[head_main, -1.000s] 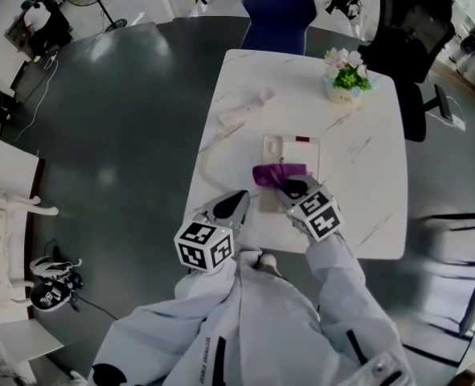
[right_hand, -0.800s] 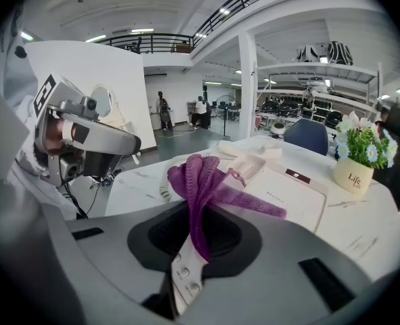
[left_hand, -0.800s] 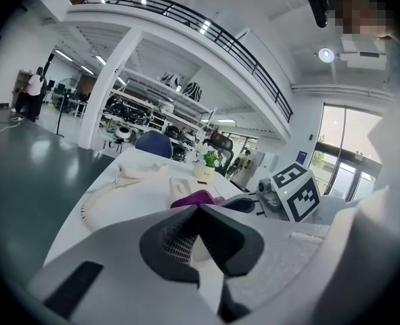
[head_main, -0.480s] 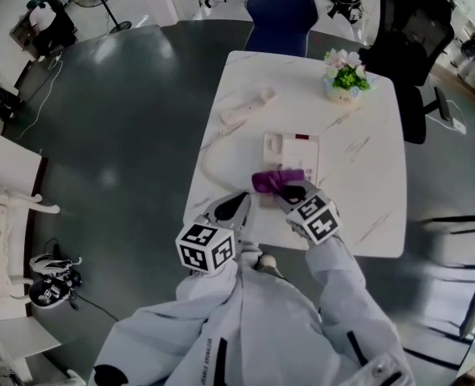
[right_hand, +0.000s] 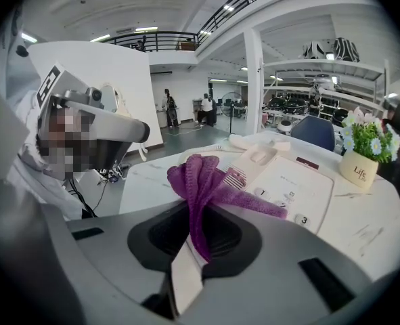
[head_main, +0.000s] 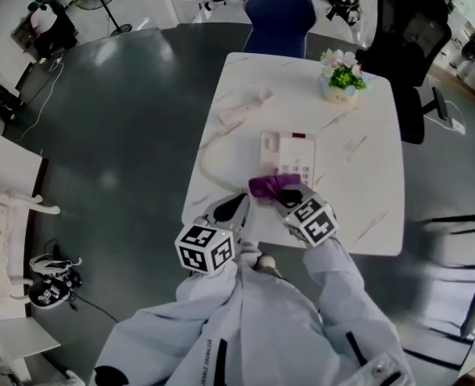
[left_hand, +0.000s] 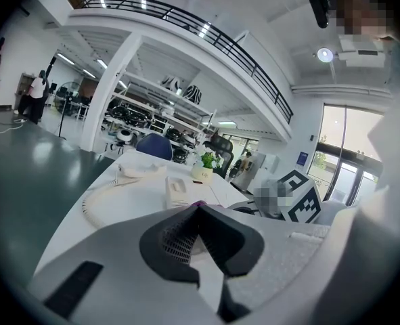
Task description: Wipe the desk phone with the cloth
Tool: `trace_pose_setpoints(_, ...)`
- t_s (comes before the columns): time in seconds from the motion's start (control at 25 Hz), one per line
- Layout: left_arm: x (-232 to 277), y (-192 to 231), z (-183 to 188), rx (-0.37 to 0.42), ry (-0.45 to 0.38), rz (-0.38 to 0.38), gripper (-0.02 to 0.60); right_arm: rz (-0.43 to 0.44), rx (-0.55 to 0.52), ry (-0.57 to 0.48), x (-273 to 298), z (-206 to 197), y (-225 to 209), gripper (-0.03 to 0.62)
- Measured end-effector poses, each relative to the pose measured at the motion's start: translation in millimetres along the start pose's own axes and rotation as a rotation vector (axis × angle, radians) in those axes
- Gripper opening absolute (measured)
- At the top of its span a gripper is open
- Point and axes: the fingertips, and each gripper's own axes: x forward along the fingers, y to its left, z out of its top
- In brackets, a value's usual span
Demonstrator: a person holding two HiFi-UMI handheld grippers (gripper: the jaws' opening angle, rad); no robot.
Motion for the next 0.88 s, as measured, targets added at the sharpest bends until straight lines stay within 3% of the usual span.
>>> trace_pose_setpoints(0.88, -13.7, -15.4, -10.8, -0.008, -0.019, 0.019, -0.002, 0.035, -0.015, 0.03, -7.0, -21.2, 25.5, 0.038)
